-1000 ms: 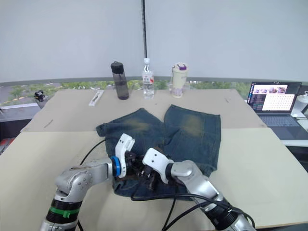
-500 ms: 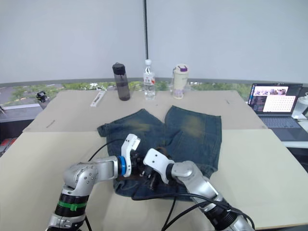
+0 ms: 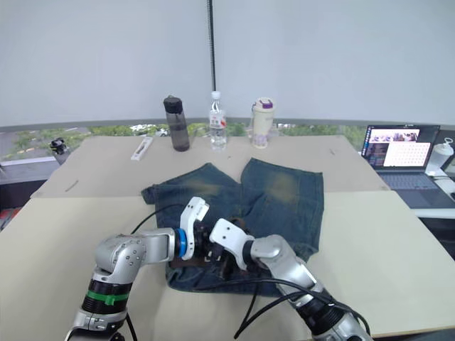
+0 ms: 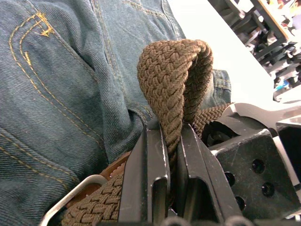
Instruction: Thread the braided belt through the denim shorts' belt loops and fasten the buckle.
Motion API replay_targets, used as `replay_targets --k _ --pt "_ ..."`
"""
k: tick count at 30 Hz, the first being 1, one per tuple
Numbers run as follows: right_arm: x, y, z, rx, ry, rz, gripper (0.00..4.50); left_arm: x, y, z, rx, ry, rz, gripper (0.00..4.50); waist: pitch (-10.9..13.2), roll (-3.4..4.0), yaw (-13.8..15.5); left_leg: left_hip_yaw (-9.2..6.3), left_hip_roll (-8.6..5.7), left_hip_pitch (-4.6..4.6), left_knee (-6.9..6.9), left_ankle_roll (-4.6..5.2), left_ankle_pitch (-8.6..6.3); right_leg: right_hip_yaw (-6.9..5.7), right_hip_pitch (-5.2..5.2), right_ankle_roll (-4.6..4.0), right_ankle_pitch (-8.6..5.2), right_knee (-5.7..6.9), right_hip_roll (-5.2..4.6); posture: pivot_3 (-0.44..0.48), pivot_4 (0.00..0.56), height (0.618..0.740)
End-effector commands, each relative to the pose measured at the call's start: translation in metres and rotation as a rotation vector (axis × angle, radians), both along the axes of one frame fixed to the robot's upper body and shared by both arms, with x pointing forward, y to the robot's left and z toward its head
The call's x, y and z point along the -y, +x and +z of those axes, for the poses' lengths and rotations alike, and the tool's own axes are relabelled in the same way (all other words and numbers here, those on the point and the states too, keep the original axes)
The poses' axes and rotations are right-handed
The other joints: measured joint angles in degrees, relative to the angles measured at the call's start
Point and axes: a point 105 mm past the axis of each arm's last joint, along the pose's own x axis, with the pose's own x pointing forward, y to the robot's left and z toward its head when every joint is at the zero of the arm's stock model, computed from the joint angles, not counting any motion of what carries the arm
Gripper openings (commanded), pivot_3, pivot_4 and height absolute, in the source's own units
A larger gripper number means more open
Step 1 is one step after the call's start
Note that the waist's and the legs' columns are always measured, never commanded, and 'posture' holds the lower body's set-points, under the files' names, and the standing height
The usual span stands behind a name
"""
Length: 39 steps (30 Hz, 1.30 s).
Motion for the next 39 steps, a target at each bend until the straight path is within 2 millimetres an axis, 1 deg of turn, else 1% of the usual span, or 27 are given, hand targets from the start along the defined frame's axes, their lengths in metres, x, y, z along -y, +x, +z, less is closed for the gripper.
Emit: replay_targets --k 1,3,5,6,8,10,12,14,17,19,20,22,25,26,27,28,29,30,31,32,34,35,37,39 --pt "0.001 -0.017 -0.063 -0.164 -0.132 -0.022 0.04 0.051 -0.034 0.031 0.068 -0.131 -0.286 0.0 0.0 0.01 0.0 0.0 0.0 0.02 -0.01 -0.01 0.0 0.0 0.01 -0.02 -0.01 0.0 0.0 0.0 0.15 0.74" --pt "0.0 -0.01 -0.029 -0.061 0.008 -0.041 0.04 0.047 -0.026 0.028 0.092 -0.114 -0.229 0.0 0.0 0.01 0.0 -0.01 0.0 0.02 -0.01 -0.01 -0.01 0.0 0.01 -0.04 -0.03 0.0 0.0 0.0 0.15 0.74" --pt "0.006 -0.008 -0.004 0.015 0.098 -0.069 0.04 0.043 -0.018 0.025 0.106 -0.098 -0.177 0.0 0.1 0.03 0.3 -0.01 -0.02 -0.08 0.0 -0.02 -0.01 0.0 -0.02 -0.05 -0.04 -0.02 -0.03 0.0 0.15 0.74" --pt "0.011 -0.009 0.006 0.035 0.13 -0.077 0.04 0.042 -0.015 0.023 0.114 -0.091 -0.151 0.0 0.1 0.06 0.5 0.0 -0.07 -0.17 0.02 -0.03 -0.01 0.0 -0.08 -0.04 -0.04 -0.02 -0.06 0.0 0.15 0.74" --pt "0.02 -0.018 0.026 0.04 0.203 -0.074 0.04 0.039 -0.01 0.021 0.116 -0.096 -0.112 0.0 0.2 0.08 0.8 0.0 -0.12 -0.47 0.08 -0.03 -0.01 0.01 -0.24 0.02 -0.01 -0.05 -0.11 0.0 0.15 0.74" --pt "0.027 -0.028 0.04 0.043 0.245 -0.068 0.59 0.037 -0.009 0.021 0.117 -0.104 -0.104 0.0 0.2 0.07 1.0 0.01 -0.2 -0.74 0.1 -0.03 -0.01 0.01 -0.36 0.16 0.08 -0.11 -0.19 0.0 0.15 0.74" --pt "0.034 -0.037 0.048 0.05 0.245 -0.065 1.15 0.035 -0.008 0.02 0.123 -0.1 -0.103 0.0 0.2 0.09 0.9 0.0 -0.29 -0.87 0.11 -0.02 0.0 0.06 -0.29 0.35 0.18 -0.15 -0.24 0.0 0.15 0.74" --pt "0.039 -0.049 0.059 0.031 0.271 -0.067 1.88 0.033 -0.007 0.016 0.136 -0.078 -0.112 0.0 0.3 0.12 0.8 -0.03 -0.29 -0.92 0.09 -0.01 0.0 0.05 -0.32 0.37 0.18 -0.19 -0.23 0.0 0.15 0.74" --pt "0.047 -0.061 0.065 0.021 0.254 -0.073 1.88 0.035 -0.009 0.013 0.162 -0.055 -0.152 0.0 0.4 0.18 0.7 -0.15 -0.29 -0.96 0.04 0.0 0.01 0.01 -0.36 0.38 0.17 -0.17 -0.16 0.0 0.15 0.74" --pt "0.056 -0.065 0.067 0.019 0.238 -0.111 1.88 0.039 -0.007 0.011 0.175 -0.05 -0.164 0.0 0.4 0.15 1.0 -0.2 -0.3 -0.95 0.05 0.0 0.0 -0.01 -0.36 0.26 0.1 -0.19 -0.16 0.0 0.15 0.74" --pt "0.059 -0.066 0.067 0.019 0.231 -0.131 1.88 0.041 -0.006 0.01 0.184 -0.044 -0.17 0.0 0.4 0.14 1.0 -0.23 -0.31 -0.94 0.07 -0.01 0.0 -0.07 -0.4 0.06 -0.03 -0.25 -0.19 0.0 0.15 0.74" --pt "0.064 -0.068 0.067 0.014 0.222 -0.154 1.88 0.043 -0.003 0.006 0.2 -0.028 -0.174 0.0 0.5 0.11 1.1 -0.22 -0.37 -0.92 0.09 -0.01 0.0 -0.06 -0.49 0.03 -0.04 -0.31 -0.25 0.0 0.15 0.74" --pt "0.08 -0.08 0.068 0.005 0.198 -0.202 1.88 0.051 -0.002 -0.001 0.247 0.01 -0.218 0.0 0.5 0.11 1.5 -0.23 -0.49 -0.99 0.1 -0.01 0.0 -0.03 -0.51 0.05 -0.04 -0.34 -0.35 0.0 0.15 0.74" --pt "0.083 -0.083 0.069 0.01 0.189 -0.21 1.88 0.052 -0.005 -0.003 0.258 0.018 -0.249 0.0 0.5 0.1 1.6 -0.23 -0.51 -1.01 0.1 -0.01 0.0 -0.02 -0.52 0.05 -0.04 -0.37 -0.36 0.0 0.15 0.74" --pt "0.084 -0.084 0.07 0.014 0.188 -0.215 1.9 0.052 -0.007 -0.001 0.257 -0.007 -0.263 0.59 0.5 0.1 1.6 -0.24 -0.53 -1.01 0.1 -0.01 0.0 -0.01 -0.52 0.05 -0.04 -0.39 -0.37 0.0 0.15 0.74" --pt "0.085 -0.085 0.071 0.016 0.186 -0.219 1.9 0.051 -0.008 0.003 0.246 -0.036 -0.263 0.75 0.5 0.11 1.6 -0.24 -0.54 -1.01 0.1 -0.01 0.0 0.01 -0.51 0.06 -0.04 -0.39 -0.37 0.0 0.15 0.74" --pt "0.085 -0.086 0.071 0.017 0.185 -0.221 1.9 0.049 -0.008 0.005 0.236 -0.059 -0.26 1.01 0.5 0.1 1.5 -0.25 -0.54 -1.01 0.1 -0.01 0.0 0.02 -0.49 0.06 -0.04 -0.39 -0.37 0.0 0.15 0.74" --pt "0.085 -0.087 0.071 0.018 0.18 -0.223 1.9 0.044 -0.008 0.011 0.233 -0.091 -0.262 1.33 0.6 0.09 1.4 -0.27 -0.54 -1.01 0.1 0.0 0.0 0.01 -0.5 0.07 -0.03 -0.38 -0.36 0.0 0.15 0.74" --pt "0.086 -0.089 0.072 0.02 0.176 -0.226 1.9 0.037 -0.008 0.019 0.229 -0.134 -0.256 1.67 0.6 0.1 1.4 -0.31 -0.54 -1.01 0.1 0.0 0.0 0.01 -0.5 0.09 -0.04 -0.38 -0.34 0.0 0.15 0.74" --pt "0.088 -0.09 0.073 0.026 0.172 -0.235 1.9 0.025 -0.004 0.03 0.216 -0.188 -0.226 2.06 0.6 0.1 1.3 -0.33 -0.54 -1.01 0.1 0.0 0.01 0.0 -0.5 0.12 -0.05 -0.37 -0.34 0.0 0.15 0.74" --pt "0.091 -0.092 0.073 0.035 0.164 -0.252 1.9 0.001 0.002 0.044 0.186 -0.25 -0.186 2.65 0.6 0.11 1.2 -0.37 -0.52 -1.01 0.08 0.2 0.13 -0.02 -0.5 0.27 -0.14 -0.34 -0.31 0.0 0.15 0.74" --pt "0.094 -0.094 0.072 0.035 0.159 -0.261 1.9 -0.012 0.006 0.048 0.182 -0.256 -0.16 2.65 0.7 0.13 0.9 -0.38 -0.51 -1.03 0.07 0.45 0.28 -0.02 -0.34 0.36 -0.18 -0.29 -0.29 0.0 0.15 0.74" --pt "0.098 -0.094 0.071 0.04 0.147 -0.282 1.9 -0.032 0.017 0.051 0.179 -0.259 -0.091 2.65 0.7 0.13 0.5 -0.42 -0.48 -1.0 0.04 0.49 0.3 -0.02 -0.35 0.44 -0.13 -0.26 -0.24 0.0 0.15 0.74" --pt "0.104 -0.093 0.071 0.05 0.131 -0.306 1.9 -0.045 0.025 0.053 0.173 -0.256 -0.034 2.65 0.7 0.14 0.6 -0.45 -0.49 -0.97 0.04 0.49 0.3 -0.03 -0.33 0.47 -0.12 -0.26 -0.23 0.0 0.15 0.74"
